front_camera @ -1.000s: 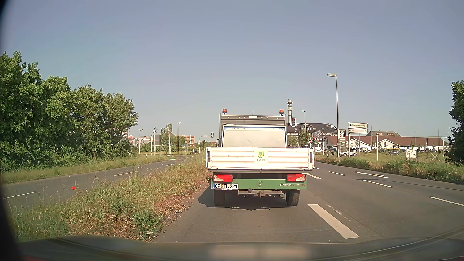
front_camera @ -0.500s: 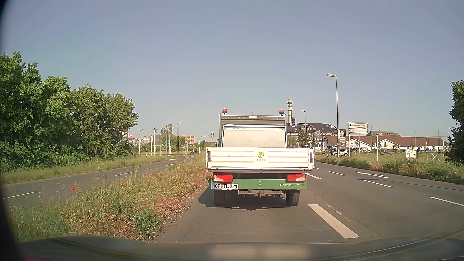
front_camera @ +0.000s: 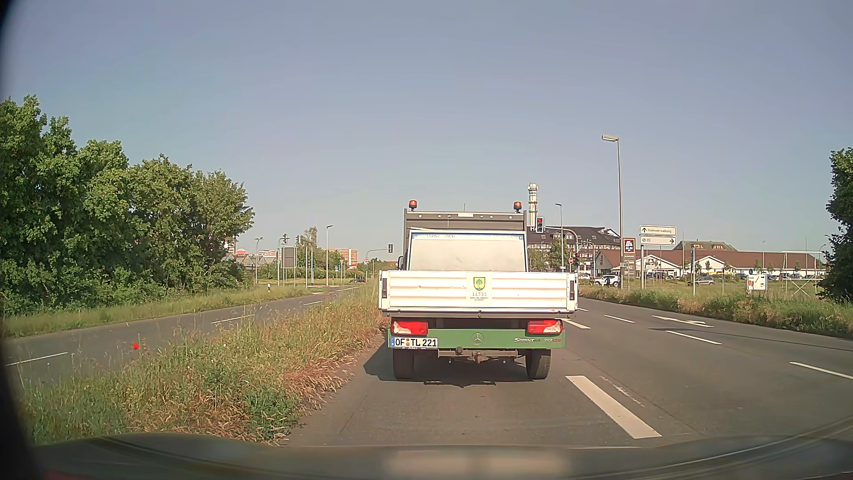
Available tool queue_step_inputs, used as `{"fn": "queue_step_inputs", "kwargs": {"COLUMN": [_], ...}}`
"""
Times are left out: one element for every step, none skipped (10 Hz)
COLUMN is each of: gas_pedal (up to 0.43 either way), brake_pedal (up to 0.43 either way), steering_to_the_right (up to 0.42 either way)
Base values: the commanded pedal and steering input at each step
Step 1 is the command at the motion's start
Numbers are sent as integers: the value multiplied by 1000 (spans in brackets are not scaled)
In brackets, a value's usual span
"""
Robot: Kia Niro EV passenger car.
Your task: Follow the waypoints while adhering to traffic rules and regulations
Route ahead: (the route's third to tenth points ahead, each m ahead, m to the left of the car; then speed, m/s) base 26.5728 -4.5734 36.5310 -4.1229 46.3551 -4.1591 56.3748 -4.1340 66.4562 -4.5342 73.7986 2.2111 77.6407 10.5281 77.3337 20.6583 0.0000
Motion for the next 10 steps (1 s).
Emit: {"fn": "queue_step_inputs", "kwargs": {"gas_pedal": [0,0,0,0,0,0,0,0,0,0], "brake_pedal": [274,268,274,274,268,274,274,274,274,274], "steering_to_the_right": [2,2,2,2,2,2,2,2,2,2]}}
